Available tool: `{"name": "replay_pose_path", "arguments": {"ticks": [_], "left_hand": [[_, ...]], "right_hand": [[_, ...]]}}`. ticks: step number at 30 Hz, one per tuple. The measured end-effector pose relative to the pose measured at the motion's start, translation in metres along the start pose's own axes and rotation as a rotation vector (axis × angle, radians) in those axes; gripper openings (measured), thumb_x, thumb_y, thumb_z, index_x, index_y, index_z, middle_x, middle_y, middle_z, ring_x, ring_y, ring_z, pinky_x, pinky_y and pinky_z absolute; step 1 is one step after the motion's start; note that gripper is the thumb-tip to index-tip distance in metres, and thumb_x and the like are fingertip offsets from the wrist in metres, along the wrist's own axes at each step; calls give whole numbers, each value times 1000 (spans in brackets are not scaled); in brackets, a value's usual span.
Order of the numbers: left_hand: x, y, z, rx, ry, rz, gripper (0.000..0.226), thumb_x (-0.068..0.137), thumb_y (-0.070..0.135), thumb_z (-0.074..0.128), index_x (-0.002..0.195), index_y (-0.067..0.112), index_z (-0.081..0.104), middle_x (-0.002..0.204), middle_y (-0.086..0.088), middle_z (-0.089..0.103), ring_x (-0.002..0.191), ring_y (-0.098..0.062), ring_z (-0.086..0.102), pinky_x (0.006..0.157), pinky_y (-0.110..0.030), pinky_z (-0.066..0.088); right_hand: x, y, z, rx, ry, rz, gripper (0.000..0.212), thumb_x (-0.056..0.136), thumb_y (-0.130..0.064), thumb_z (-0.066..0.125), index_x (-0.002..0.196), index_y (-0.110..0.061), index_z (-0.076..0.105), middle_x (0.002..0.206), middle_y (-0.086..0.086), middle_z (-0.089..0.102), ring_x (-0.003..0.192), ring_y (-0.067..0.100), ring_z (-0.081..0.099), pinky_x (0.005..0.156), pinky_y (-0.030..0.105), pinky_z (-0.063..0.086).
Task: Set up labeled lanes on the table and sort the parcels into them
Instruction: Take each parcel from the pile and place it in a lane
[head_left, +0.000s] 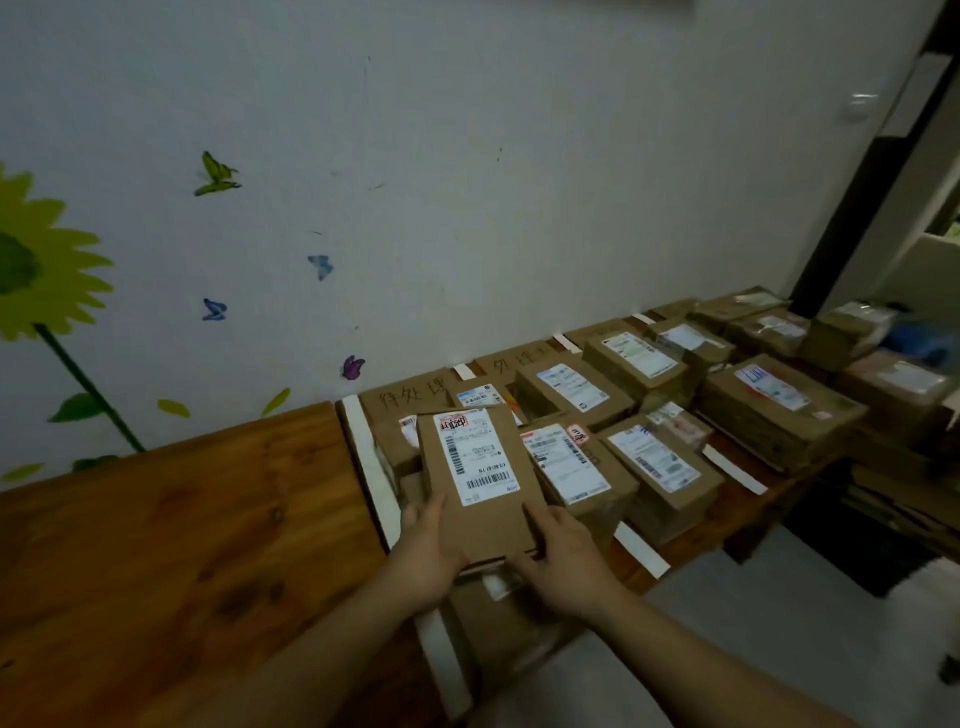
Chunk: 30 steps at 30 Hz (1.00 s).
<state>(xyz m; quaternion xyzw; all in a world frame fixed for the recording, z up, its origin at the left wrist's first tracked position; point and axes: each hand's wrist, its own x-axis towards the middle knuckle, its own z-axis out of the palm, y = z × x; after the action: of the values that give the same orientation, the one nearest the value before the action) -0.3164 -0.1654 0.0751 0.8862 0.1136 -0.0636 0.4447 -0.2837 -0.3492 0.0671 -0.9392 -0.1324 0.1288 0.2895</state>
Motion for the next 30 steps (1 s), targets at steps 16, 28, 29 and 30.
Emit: {"name": "replay_pose_path", "arguments": {"ticks": [16,28,29,30], "left_hand": [[-17,3,22,262,98,-284,74,85,46,60,147,30,23,152,-2,22,137,-23,27,111,-39,30],[-185,-104,-203,323,436,-460,74,87,45,59,147,20,25,155,-11,17,142,-26,18,114,-33,18],[-203,-119,-221,315,458,-477,74,86,45,60,147,20,26,155,-12,18,141,-27,21,114,-33,20],[-221,-135,-238,319,477,-497,74,86,46,61,147,20,27,154,-12,19,141,-27,22,113,-33,21]], "right_hand": [[20,14,-17,-438,-4,-343,56,90,-55,40,138,-25,38,134,6,39,121,23,36,100,40,33],[3,-215,48,-416,-165,-620,64,91,-61,40,139,-18,41,139,13,39,128,33,35,102,44,36],[-3,-236,63,-411,-193,-613,65,91,-61,41,140,-18,41,140,13,38,129,33,34,104,44,36],[-9,-256,78,-401,-220,-602,66,91,-61,42,140,-19,40,141,13,37,130,34,34,105,44,35]]}}
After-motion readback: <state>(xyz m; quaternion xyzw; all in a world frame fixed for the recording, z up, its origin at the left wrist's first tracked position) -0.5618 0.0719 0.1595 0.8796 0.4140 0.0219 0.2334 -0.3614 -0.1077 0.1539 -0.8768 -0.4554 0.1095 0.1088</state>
